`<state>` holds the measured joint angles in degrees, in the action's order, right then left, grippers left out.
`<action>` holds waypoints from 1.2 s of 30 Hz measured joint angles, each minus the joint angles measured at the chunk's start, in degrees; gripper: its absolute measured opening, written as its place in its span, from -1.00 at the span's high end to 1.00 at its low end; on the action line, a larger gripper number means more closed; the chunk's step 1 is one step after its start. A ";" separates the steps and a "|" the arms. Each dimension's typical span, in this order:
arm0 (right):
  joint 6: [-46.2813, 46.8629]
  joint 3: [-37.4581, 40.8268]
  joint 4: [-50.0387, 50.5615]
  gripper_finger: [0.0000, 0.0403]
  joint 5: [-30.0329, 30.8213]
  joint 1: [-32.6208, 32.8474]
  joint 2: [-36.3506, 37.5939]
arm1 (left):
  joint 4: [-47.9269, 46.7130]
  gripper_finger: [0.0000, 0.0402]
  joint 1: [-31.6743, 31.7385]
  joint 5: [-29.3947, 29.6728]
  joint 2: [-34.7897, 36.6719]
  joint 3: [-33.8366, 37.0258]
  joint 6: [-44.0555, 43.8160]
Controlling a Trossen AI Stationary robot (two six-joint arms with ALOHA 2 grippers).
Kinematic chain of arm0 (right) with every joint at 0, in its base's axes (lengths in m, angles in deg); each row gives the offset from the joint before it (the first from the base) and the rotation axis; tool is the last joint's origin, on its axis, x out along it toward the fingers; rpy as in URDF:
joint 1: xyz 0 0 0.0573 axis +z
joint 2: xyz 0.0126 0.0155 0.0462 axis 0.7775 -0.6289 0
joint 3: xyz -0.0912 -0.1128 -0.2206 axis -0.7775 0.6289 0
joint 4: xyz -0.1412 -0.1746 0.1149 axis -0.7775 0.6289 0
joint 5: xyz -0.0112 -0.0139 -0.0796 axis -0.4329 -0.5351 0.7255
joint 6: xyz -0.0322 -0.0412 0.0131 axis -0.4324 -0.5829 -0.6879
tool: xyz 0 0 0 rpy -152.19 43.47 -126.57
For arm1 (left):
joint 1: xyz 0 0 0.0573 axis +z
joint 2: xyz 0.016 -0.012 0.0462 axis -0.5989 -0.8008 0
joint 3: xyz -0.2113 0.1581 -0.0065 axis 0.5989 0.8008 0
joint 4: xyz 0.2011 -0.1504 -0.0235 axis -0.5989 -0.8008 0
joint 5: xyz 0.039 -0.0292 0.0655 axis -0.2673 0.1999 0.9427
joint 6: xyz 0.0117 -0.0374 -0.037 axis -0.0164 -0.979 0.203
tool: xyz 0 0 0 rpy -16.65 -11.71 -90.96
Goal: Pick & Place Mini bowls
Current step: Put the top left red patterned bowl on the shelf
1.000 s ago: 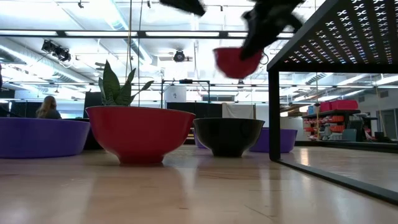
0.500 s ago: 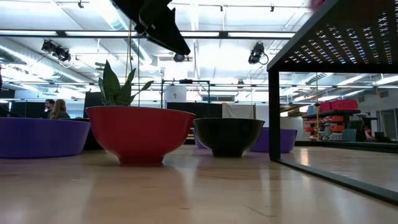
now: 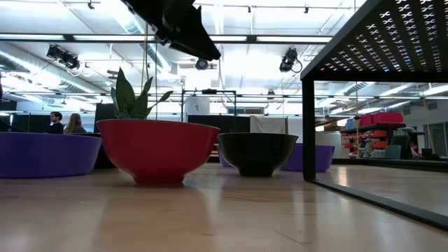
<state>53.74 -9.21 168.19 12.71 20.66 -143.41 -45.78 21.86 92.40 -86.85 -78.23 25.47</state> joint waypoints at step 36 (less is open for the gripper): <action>2.13 11.46 6.18 0.99 11.66 1.13 -0.70 | 0.06 0.12 0.02 -0.01 -0.02 0.00 0.18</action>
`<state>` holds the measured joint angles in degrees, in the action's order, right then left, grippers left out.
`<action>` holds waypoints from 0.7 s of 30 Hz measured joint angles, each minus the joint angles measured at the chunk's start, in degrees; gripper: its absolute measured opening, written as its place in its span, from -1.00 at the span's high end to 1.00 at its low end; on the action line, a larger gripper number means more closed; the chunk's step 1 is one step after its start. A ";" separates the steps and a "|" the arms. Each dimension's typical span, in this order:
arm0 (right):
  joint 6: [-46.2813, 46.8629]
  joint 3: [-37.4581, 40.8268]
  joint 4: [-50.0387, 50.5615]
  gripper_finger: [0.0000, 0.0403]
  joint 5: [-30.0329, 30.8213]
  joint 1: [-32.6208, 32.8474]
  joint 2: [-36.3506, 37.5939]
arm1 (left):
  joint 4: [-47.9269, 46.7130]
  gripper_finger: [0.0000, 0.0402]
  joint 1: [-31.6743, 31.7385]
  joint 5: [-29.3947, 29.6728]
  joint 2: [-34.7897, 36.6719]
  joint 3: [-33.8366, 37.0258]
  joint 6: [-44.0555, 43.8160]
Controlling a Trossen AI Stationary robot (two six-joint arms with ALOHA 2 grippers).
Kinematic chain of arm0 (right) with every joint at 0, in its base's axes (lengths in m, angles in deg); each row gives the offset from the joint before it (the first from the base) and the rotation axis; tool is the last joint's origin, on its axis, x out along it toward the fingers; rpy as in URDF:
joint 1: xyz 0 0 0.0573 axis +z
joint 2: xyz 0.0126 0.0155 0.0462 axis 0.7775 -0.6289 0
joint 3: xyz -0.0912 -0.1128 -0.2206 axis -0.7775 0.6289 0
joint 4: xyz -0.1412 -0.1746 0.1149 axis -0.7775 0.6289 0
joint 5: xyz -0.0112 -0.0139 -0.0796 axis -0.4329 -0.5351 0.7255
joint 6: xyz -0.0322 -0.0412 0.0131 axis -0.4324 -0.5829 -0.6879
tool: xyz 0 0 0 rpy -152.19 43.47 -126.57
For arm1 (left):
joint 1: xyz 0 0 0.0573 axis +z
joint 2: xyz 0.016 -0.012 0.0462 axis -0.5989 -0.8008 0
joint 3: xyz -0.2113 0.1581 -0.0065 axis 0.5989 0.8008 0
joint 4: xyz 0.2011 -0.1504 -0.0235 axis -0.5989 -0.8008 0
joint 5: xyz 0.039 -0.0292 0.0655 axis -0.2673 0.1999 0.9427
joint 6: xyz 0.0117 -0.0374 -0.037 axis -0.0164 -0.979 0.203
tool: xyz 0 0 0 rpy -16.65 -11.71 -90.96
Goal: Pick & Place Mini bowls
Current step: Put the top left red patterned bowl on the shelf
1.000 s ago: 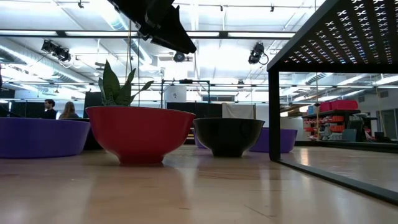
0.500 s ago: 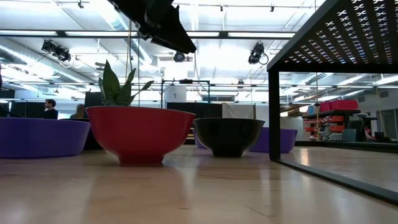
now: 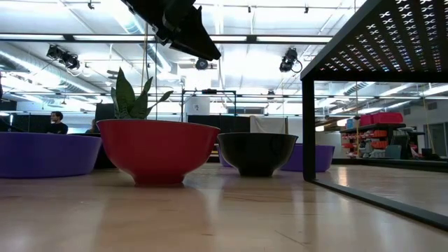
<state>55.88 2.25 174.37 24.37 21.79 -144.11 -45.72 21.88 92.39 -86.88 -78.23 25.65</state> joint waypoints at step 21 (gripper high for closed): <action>1.88 4.32 0.24 0.97 -2.49 0.00 0.93 | 0.00 0.12 0.00 -0.02 0.00 0.00 -0.07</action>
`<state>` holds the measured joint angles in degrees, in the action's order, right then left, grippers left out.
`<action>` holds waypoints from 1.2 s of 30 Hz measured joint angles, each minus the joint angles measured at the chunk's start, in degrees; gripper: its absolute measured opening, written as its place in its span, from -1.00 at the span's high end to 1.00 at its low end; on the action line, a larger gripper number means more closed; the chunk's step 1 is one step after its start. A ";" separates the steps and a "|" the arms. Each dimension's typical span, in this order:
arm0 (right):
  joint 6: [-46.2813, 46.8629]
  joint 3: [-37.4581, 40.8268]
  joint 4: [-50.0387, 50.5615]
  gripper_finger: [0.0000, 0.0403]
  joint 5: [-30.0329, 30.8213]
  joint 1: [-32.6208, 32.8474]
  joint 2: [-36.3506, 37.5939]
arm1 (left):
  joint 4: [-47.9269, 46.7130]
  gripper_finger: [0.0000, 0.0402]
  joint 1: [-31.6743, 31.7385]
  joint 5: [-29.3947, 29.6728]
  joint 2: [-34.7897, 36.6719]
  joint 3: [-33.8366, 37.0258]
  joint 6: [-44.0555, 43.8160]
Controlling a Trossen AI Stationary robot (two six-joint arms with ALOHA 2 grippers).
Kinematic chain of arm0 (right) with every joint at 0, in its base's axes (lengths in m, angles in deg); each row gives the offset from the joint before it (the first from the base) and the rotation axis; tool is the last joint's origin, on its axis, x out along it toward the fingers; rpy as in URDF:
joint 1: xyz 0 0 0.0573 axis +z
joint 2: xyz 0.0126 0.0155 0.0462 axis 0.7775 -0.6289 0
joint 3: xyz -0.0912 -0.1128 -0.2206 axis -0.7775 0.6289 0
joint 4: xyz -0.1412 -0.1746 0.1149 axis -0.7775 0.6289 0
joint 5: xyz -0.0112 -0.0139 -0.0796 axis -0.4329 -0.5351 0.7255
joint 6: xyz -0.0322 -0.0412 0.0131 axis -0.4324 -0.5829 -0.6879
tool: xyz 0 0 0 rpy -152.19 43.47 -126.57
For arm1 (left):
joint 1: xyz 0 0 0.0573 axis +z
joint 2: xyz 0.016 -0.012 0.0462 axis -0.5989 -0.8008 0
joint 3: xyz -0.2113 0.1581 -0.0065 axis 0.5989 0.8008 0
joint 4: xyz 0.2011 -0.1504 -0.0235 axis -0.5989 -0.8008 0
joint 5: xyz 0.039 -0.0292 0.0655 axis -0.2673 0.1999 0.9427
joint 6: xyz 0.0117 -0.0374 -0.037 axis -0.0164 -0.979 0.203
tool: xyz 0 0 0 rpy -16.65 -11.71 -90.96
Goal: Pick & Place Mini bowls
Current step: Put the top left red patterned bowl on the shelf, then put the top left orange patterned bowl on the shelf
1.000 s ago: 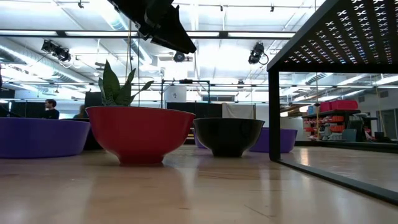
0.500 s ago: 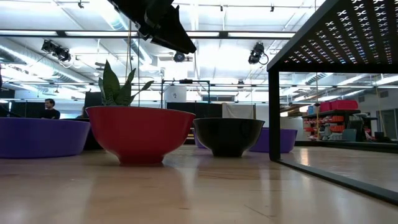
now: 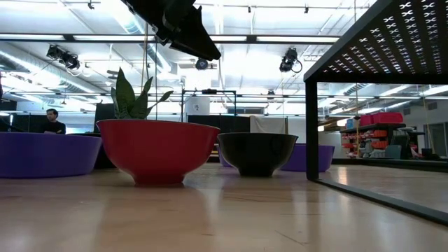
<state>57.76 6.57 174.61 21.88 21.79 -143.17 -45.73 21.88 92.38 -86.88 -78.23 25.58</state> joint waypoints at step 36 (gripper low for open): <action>4.23 0.07 -0.28 0.09 -1.90 -0.04 1.29 | 0.02 0.12 0.00 -0.02 -0.02 0.00 -0.09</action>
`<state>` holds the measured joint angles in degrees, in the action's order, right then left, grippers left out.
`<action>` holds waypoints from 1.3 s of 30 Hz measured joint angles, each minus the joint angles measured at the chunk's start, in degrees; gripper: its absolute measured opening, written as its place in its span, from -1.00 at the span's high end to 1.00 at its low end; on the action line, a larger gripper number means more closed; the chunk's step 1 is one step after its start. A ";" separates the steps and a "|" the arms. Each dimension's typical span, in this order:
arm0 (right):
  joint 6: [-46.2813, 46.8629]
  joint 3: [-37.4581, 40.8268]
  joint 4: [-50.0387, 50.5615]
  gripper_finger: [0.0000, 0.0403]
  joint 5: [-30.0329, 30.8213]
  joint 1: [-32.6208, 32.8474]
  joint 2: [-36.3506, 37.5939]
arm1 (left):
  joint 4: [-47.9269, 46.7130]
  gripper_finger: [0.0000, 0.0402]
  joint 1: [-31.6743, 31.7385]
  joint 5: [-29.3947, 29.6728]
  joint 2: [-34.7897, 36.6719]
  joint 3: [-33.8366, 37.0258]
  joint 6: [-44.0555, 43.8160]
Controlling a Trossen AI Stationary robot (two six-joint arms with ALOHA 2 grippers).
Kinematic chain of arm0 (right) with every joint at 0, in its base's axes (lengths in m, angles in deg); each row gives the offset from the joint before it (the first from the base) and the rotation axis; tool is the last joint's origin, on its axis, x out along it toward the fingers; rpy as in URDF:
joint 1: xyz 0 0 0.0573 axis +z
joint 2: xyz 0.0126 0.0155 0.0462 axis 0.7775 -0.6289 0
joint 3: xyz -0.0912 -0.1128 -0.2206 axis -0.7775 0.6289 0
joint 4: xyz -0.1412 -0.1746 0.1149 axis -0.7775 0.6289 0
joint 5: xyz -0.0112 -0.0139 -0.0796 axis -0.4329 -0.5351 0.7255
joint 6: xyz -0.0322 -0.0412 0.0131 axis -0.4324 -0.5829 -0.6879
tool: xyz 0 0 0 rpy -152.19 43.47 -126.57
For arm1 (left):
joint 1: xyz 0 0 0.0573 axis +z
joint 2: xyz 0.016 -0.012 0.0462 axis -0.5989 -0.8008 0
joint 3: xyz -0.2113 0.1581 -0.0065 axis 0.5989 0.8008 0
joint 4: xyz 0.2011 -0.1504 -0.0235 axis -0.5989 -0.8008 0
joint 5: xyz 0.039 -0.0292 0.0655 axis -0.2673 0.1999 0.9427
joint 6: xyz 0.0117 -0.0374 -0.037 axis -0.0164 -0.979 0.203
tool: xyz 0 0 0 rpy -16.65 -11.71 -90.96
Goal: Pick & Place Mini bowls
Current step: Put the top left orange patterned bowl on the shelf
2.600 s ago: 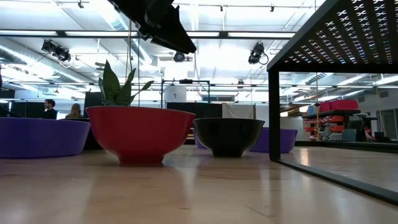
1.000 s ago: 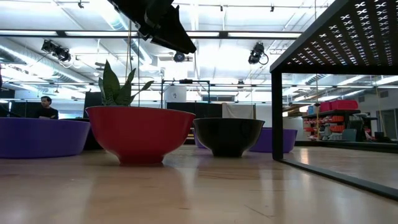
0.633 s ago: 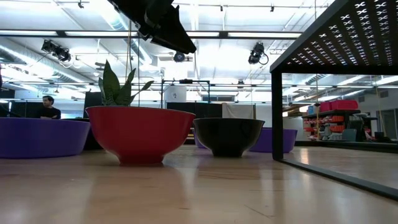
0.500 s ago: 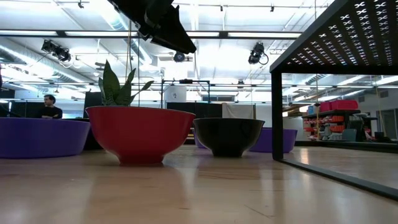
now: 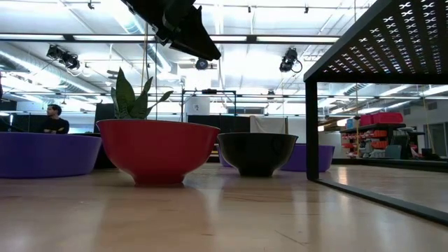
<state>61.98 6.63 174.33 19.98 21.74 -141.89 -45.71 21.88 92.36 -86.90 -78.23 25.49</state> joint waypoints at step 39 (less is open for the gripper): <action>-102.14 36.94 -154.30 0.51 4.54 -35.15 4.13 | 3.19 0.12 -13.99 5.88 0.00 -0.02 -1.77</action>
<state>-40.16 43.57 20.03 24.52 -13.40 -137.75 -42.52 7.89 98.24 -86.90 -78.26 23.72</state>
